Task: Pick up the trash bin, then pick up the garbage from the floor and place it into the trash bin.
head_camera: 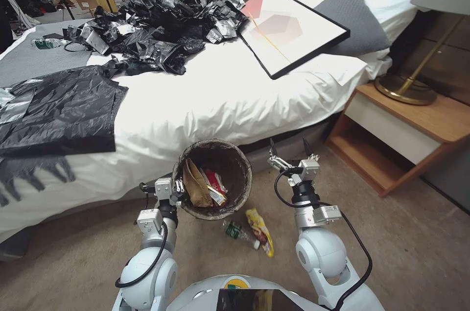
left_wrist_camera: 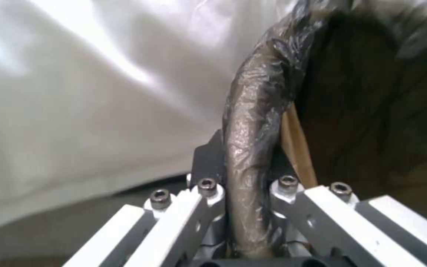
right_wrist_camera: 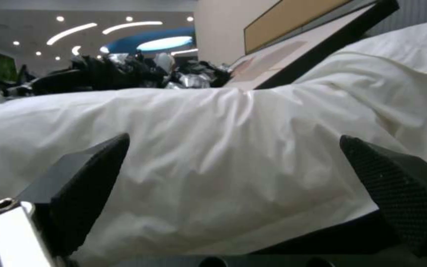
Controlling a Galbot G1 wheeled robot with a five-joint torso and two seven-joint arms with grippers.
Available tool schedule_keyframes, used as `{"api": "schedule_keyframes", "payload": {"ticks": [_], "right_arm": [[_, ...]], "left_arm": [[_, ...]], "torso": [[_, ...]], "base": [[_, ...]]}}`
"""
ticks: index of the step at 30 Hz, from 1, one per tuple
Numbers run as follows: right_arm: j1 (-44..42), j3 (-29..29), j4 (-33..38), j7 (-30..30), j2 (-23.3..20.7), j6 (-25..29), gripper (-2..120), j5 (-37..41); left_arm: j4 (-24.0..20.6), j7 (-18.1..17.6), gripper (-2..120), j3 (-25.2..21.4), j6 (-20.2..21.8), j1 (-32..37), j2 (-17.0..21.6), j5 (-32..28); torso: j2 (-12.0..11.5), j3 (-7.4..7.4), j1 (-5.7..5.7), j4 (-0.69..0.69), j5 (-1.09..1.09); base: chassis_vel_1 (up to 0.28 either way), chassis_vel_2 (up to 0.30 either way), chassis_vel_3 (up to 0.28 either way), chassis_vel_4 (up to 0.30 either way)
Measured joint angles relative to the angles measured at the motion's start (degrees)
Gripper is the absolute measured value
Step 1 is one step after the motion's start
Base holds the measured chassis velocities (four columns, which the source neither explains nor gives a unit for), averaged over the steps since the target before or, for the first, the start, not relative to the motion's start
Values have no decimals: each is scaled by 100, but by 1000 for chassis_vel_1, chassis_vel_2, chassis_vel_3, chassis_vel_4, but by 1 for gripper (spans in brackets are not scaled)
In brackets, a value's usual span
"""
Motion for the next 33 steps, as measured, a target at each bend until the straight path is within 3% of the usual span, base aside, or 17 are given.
{"api": "schedule_keyframes", "payload": {"ticks": [9, 33], "right_arm": [[4, 11, -51, -3, 6, 88, 100, -40], [106, 67, -201, -25, -37, 202, 100, -209]], "left_arm": [[4, 10, 5, -4, 2, 5, 1, -9], [-7, 30, 5, -20, 5, -6, 1, -49]], "torso": [[1, -2, -2, -1, -2], [0, 0, 0, 0, 0]], "base": [[220, -217, -219, 221], [-13, 12, 18, -11]]}}
